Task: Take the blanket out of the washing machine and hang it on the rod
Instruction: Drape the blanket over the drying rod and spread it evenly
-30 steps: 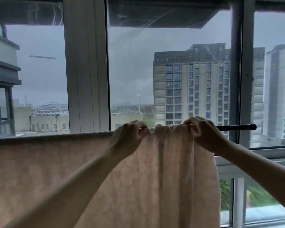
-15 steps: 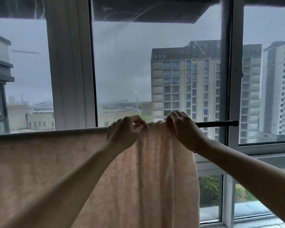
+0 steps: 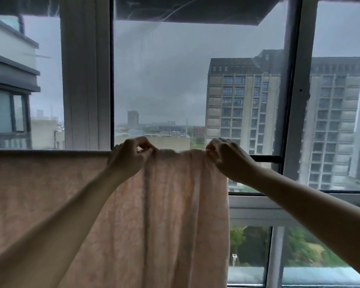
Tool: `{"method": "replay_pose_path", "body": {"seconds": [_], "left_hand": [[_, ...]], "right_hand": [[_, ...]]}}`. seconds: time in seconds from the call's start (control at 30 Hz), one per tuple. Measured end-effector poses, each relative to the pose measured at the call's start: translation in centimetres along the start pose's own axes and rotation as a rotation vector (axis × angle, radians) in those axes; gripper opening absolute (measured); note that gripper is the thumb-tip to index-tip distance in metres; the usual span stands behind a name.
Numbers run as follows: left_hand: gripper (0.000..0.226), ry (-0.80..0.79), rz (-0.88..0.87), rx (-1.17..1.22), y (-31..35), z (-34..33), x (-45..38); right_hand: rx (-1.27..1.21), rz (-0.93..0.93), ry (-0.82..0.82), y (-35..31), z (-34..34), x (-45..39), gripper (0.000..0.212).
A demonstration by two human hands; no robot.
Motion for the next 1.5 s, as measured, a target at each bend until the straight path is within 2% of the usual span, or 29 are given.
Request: {"method": "replay_pose_path", "body": {"seconds": [0.1,0.23,0.4,0.57,0.67,0.77,0.83,0.9,1.07,1.17,1.27,1.37,1.5], "left_hand": [[0.01,-0.003,0.011,-0.002,0.2,0.0,0.0],[0.012,0.006,0.012,-0.022,-0.5,0.4,0.1],[0.014,-0.016,-0.013,-0.017,-0.5,0.4,-0.2],[0.013,0.006,-0.023,-0.016,-0.4,0.7,0.2],[0.01,0.001,-0.029,-0.028,-0.4,0.7,0.3],[0.009,0.0,-0.025,-0.037,-0.9,0.9,0.3],[0.009,-0.001,-0.021,-0.043,-0.9,0.9,0.2],[0.009,-0.001,-0.014,-0.052,-0.5,0.6,0.1],[0.01,0.023,0.004,-0.05,0.3,0.2,0.1],[0.012,0.021,0.0,-0.028,0.2,0.4,0.3],[0.011,0.033,-0.007,-0.006,-0.2,0.9,0.3],[0.012,0.065,-0.03,0.07,-0.3,1.6,0.3],[0.011,0.252,-0.007,0.207,0.0,3.8,0.2]], "right_hand": [[0.01,0.04,0.006,-0.6,-1.2,-0.3,0.025],[-0.035,0.082,0.133,-0.8,-1.8,-0.7,0.02],[-0.057,0.043,0.247,-1.9,-2.2,-0.9,0.018],[-0.081,0.006,0.255,-2.5,-2.5,-1.4,0.015],[-0.189,-0.05,0.29,-1.0,-1.2,-1.3,0.017],[-0.296,-0.183,0.332,2.6,0.9,-0.2,0.018],[-0.213,-0.263,0.313,4.7,1.9,1.0,0.018],[-0.081,-0.3,0.204,5.5,1.7,1.7,0.019],[-0.003,-0.178,0.122,3.1,1.0,1.9,0.013],[0.062,-0.087,0.07,0.5,0.3,1.5,0.018],[0.053,0.031,0.117,-1.4,0.1,0.9,0.015],[0.033,0.001,0.15,-2.1,0.9,-0.3,0.011],[-0.071,-0.025,0.33,-4.4,2.6,-3.2,0.014]]}}
Point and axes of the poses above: each hand's wrist, its own x-axis away from the middle knuckle, its own z-axis out of the back of the hand, y = z × x, the point moved 3 cm from there along -x, towards the middle knuckle, and after that the axes turned 13 degrees about -y, right-handed, at the moved point
